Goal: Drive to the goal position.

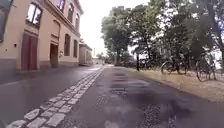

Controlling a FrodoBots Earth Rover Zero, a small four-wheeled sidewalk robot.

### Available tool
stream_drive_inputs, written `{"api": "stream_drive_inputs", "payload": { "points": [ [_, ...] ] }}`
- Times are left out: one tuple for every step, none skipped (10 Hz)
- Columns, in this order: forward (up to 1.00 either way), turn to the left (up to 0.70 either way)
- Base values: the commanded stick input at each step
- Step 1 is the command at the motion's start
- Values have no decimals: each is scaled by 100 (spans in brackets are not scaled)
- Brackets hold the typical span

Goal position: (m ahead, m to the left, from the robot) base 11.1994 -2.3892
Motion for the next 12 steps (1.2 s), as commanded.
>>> {"api": "stream_drive_inputs", "payload": {
  "points": [
    [70,0],
    [70,0],
    [70,0],
    [70,0],
    [70,0],
    [70,0],
    [70,0],
    [70,0],
    [70,0],
    [70,0],
    [70,0],
    [70,0]
  ]
}}
